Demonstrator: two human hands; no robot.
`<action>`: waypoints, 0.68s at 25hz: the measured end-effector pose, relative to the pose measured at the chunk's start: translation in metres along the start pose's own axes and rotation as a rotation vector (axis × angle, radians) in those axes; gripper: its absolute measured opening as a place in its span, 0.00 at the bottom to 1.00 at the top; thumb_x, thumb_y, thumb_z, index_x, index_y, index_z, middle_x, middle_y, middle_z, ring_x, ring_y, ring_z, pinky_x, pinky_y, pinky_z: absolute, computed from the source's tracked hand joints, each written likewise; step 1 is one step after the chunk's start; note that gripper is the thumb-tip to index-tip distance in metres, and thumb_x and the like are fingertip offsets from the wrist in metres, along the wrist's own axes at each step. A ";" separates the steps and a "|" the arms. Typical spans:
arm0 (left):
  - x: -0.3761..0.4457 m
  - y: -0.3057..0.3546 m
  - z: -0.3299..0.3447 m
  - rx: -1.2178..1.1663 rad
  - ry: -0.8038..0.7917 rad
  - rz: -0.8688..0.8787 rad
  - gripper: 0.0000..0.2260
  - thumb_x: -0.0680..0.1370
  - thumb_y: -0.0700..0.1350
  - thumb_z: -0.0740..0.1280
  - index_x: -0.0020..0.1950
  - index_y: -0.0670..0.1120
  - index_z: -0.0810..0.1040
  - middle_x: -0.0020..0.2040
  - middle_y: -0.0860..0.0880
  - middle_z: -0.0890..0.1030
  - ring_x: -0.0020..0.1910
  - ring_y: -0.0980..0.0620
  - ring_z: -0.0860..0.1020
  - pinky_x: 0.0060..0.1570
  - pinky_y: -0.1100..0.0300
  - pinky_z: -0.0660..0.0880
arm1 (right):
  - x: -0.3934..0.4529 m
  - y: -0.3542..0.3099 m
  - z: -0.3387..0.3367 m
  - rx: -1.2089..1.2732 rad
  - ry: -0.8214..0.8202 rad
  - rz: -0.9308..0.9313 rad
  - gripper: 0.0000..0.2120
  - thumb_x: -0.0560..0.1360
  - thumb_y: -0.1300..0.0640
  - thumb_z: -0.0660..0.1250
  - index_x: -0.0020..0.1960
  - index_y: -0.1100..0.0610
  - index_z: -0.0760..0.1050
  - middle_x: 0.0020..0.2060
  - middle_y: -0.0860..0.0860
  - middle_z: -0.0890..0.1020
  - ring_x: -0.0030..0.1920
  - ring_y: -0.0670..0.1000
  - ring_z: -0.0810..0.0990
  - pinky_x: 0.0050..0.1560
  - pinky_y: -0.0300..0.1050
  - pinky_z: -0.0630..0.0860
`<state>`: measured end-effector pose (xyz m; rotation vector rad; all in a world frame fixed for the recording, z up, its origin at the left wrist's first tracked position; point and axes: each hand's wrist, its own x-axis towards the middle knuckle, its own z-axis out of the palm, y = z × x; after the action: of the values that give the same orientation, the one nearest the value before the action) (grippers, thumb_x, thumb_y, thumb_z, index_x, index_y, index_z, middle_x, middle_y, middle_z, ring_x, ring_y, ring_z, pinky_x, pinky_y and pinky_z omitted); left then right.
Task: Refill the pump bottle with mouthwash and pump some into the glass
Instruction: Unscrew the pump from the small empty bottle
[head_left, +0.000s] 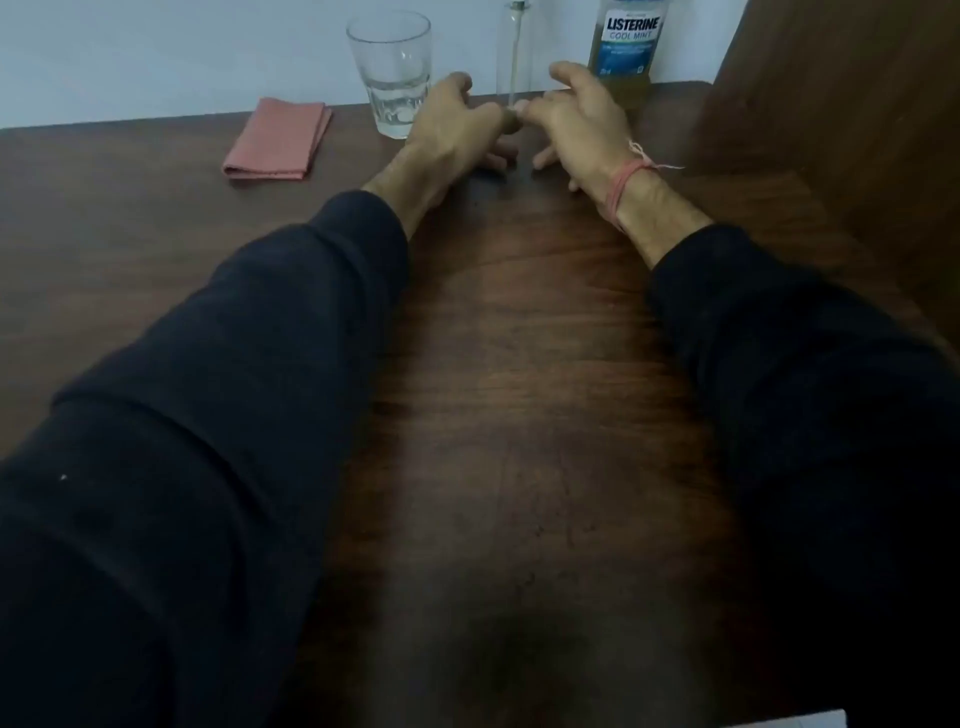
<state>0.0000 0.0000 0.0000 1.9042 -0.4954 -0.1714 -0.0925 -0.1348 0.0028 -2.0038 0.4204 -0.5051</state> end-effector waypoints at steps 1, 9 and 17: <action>0.003 0.000 0.000 0.001 -0.014 0.005 0.42 0.85 0.42 0.74 0.93 0.38 0.53 0.73 0.43 0.80 0.51 0.51 0.92 0.50 0.58 0.89 | 0.002 0.000 0.001 -0.024 -0.002 -0.016 0.34 0.83 0.44 0.68 0.85 0.50 0.63 0.70 0.45 0.79 0.48 0.48 0.89 0.28 0.34 0.73; 0.025 -0.002 0.005 0.030 0.033 0.010 0.40 0.84 0.45 0.77 0.92 0.43 0.61 0.80 0.42 0.77 0.48 0.41 0.93 0.44 0.47 0.91 | 0.022 0.003 0.005 0.029 0.029 0.010 0.34 0.81 0.46 0.71 0.85 0.47 0.64 0.74 0.46 0.79 0.40 0.46 0.87 0.26 0.32 0.73; 0.033 -0.005 0.010 0.147 0.043 0.058 0.38 0.85 0.51 0.77 0.91 0.46 0.65 0.83 0.44 0.76 0.36 0.58 0.88 0.44 0.50 0.91 | 0.038 0.013 0.012 -0.006 0.028 0.022 0.31 0.82 0.47 0.68 0.84 0.43 0.66 0.78 0.48 0.76 0.32 0.44 0.84 0.24 0.32 0.73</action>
<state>0.0277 -0.0209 -0.0043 2.0292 -0.5462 -0.0572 -0.0547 -0.1502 -0.0074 -1.9982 0.4612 -0.5195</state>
